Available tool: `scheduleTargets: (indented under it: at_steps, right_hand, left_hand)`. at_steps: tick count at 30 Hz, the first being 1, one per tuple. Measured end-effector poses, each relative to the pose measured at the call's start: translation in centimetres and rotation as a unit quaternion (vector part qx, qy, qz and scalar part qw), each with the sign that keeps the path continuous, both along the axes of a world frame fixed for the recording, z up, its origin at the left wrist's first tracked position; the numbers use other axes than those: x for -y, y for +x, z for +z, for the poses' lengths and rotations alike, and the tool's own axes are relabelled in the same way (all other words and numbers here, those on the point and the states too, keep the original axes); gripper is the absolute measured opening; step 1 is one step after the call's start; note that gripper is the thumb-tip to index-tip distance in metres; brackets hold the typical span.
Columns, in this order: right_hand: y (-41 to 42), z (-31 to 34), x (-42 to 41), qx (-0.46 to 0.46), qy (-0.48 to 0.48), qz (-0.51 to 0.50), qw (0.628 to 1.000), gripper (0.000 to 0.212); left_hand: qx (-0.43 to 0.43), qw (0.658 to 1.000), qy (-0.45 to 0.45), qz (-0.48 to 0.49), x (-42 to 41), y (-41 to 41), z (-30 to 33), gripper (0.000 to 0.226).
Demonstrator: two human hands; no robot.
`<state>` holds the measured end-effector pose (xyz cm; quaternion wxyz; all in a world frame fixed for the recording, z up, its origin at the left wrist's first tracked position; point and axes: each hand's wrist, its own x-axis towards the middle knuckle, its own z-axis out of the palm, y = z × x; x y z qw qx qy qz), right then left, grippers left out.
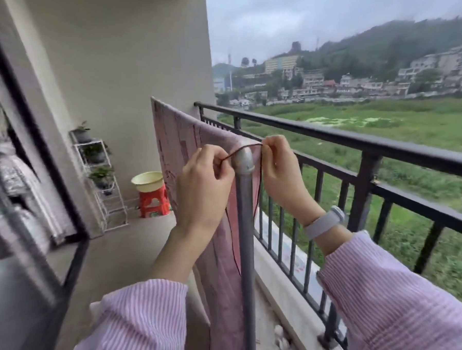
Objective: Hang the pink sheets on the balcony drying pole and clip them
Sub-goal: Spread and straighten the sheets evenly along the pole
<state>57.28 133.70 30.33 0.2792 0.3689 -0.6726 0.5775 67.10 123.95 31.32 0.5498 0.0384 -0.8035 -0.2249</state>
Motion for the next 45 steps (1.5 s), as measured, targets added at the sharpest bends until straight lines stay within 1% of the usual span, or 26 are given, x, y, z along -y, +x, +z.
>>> scheduleTargets:
  at_steps: [3, 4, 6, 8, 10, 11, 13, 15, 17, 18, 19, 20, 21, 22, 24, 27, 30, 33, 34, 37, 39, 41, 43, 45]
  right_hand:
    - [-0.1, 1.2, 0.0, 0.011, -0.055, -0.003, 0.998, 0.01]
    - [0.0, 1.7, -0.1, 0.007, -0.06, 0.001, 0.998, 0.011]
    - [0.3, 2.9, -0.4, -0.039, -0.032, 0.013, 0.999, 0.01]
    - [1.1, 4.0, -0.5, -0.108, 0.02, 0.035, 0.993, 0.01]
    - [2.0, 4.5, -0.4, -0.172, 0.062, 0.045, 0.982, 0.011]
    - [2.4, 4.3, -0.3, -0.189, 0.067, 0.047, 0.979, 0.01]
    - [2.7, 2.8, -0.8, -0.168, 0.042, 0.06, 0.983, 0.007]
    - [2.3, -0.4, -2.0, -0.126, 0.011, 0.087, 0.988, 0.016]
    - [2.0, -4.2, -3.2, -0.087, 0.011, 0.112, 0.99, 0.026]
    - [2.1, -5.8, -3.5, -0.063, 0.02, 0.119, 0.991, 0.028]
    - [2.2, -7.1, -3.6, -0.036, 0.027, 0.12, 0.992, 0.028]
    - [2.2, -8.0, -3.6, -0.008, 0.031, 0.115, 0.993, 0.027]
    - [2.3, -8.6, -3.4, 0.019, 0.031, 0.11, 0.993, 0.025]
    - [2.3, -9.0, -3.3, 0.039, 0.035, 0.104, 0.993, 0.023]
    - [2.5, -9.7, -2.8, 0.045, 0.059, 0.093, 0.993, 0.018]
    - [2.8, -11.6, -2.4, 0.057, 0.087, 0.047, 0.993, 0.008]
    - [2.9, -12.6, -2.6, 0.081, 0.07, 0.005, 0.994, 0.019]
    - [2.1, -11.3, -3.3, 0.099, 0.021, -0.022, 0.995, 0.026]
    - [1.8, -10.3, -3.6, 0.095, 0.005, -0.037, 0.995, 0.026]
    - [1.3, -6.9, -4.0, 0.051, -0.04, -0.057, 0.996, 0.014]
    - [1.8, -4.5, -4.2, -0.004, -0.058, -0.063, 0.996, 0.015]
    - [2.7, -2.7, -4.3, -0.073, -0.064, -0.059, 0.994, 0.019]
    - [3.9, -2.5, -4.0, -0.117, -0.054, -0.045, 0.991, 0.019]
    - [4.5, -3.9, -3.7, -0.115, -0.045, -0.032, 0.992, 0.014]
  left_hand:
    - [0.008, 1.0, -0.004, 0.011, -0.8, 0.1, 0.3, 0.001]
    - [0.002, 1.0, -0.006, 0.01, -0.9, 0.1, 0.4, 0.001]
    - [-0.01, 1.0, 0.012, -0.004, -0.6, 0.4, 0.3, 0.001]
    - [-0.021, 0.999, 0.038, -0.01, 0.4, 1.0, -0.2, 0.003]
    - [-0.011, 0.998, 0.06, 0.006, 1.3, 1.8, -1.1, 0.006]
    - [0.002, 0.997, 0.071, 0.012, 1.6, 2.3, -1.7, 0.007]
    - [0.035, 0.996, 0.081, 0.007, 1.7, 2.9, -3.0, 0.007]
    - [0.047, 0.996, 0.076, -0.006, 1.3, 3.0, -4.1, 0.005]
    - [0.049, 0.998, 0.039, -0.012, 0.6, 2.7, -4.8, 0.014]
    - [0.047, 0.999, 0.015, -0.006, 0.1, 2.4, -5.0, 0.014]
    - [0.038, 0.999, -0.004, 0.003, -0.4, 2.2, -5.1, 0.018]
    - [0.023, 1.0, -0.013, 0.015, -1.0, 2.2, -5.1, 0.029]
    - [0.008, 1.0, -0.012, 0.022, -1.4, 2.1, -5.1, 0.037]
    - [-0.001, 1.0, -0.002, 0.025, -1.7, 2.1, -5.3, 0.04]
    - [-0.003, 1.0, 0.011, 0.021, -1.7, 2.3, -6.3, 0.039]
    - [0.002, 0.999, 0.026, 0.021, -0.7, 3.4, -8.1, 0.034]
    - [-0.001, 0.999, 0.027, 0.038, -0.4, 4.3, -8.1, 0.029]
    - [0.014, 0.999, 0.012, 0.043, -0.5, 4.8, -8.4, 0.025]
    - [0.022, 0.999, 0.01, 0.048, -0.4, 5.1, -9.0, 0.023]
    - [0.043, 0.996, 0.003, 0.079, 0.7, 6.3, -12.1, 0.017]
    - [0.069, 0.993, 0.012, 0.098, 1.9, 7.1, -14.7, 0.019]
    - [0.1, 0.989, 0.014, 0.107, 2.7, 7.8, -16.9, 0.027]
    - [0.122, 0.987, 0.011, 0.108, 2.5, 8.2, -18.1, 0.03]
    - [0.137, 0.984, 0.025, 0.111, 1.7, 8.1, -18.1, 0.03]
